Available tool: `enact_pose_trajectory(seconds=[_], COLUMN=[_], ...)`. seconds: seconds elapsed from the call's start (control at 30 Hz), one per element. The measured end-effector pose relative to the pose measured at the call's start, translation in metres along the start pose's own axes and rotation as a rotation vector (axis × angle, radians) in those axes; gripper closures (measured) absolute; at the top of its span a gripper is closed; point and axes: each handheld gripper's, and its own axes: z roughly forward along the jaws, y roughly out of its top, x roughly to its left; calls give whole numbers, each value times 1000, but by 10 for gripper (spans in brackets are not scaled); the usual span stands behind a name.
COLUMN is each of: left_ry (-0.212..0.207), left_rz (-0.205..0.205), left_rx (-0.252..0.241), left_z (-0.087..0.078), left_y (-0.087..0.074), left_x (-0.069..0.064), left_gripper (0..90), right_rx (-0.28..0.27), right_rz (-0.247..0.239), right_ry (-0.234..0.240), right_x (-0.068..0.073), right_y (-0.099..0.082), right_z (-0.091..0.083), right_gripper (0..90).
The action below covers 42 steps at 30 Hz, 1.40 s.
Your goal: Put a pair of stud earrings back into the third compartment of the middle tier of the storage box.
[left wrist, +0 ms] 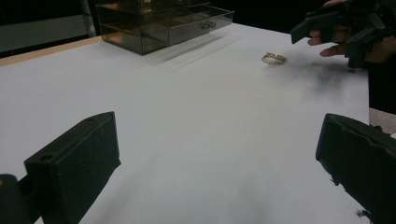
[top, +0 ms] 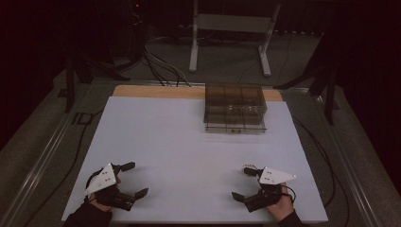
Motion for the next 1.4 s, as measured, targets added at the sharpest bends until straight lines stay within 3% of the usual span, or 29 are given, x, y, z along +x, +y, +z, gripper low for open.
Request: enact_pose_trajectory(seconds=[0.3, 0.47, 0.53, 0.67, 0.77, 1.03, 1.4], left_ry=[-11, -11, -15, -17, -23, -23, -22], left_rz=[4, 6, 5, 5, 2, -2, -3], left_rx=[-7, -4, -8, -24, -26, -32, -46], left_z=[3, 3, 2, 1, 1, 2, 3], left_y=[1, 0, 0, 2, 2, 3, 2], left_x=[-1, 0, -1, 0, 0, 0, 1], left_gripper=[6, 6, 6, 6, 6, 6, 6], right_rx=[30, 46, 25, -8, -46, -77, -131], right_rz=[21, -13, -30, -37, -45, -66, -33], right_ry=[62, 116, 148, 161, 153, 113, 27], right_x=[1, 11, 17, 21, 19, 13, -5], right_y=[1, 13, 24, 34, 44, 57, 65], right_z=[-4, -2, -3, -5, -9, -9, -16], right_gripper=[0, 0, 0, 0, 0, 0, 0])
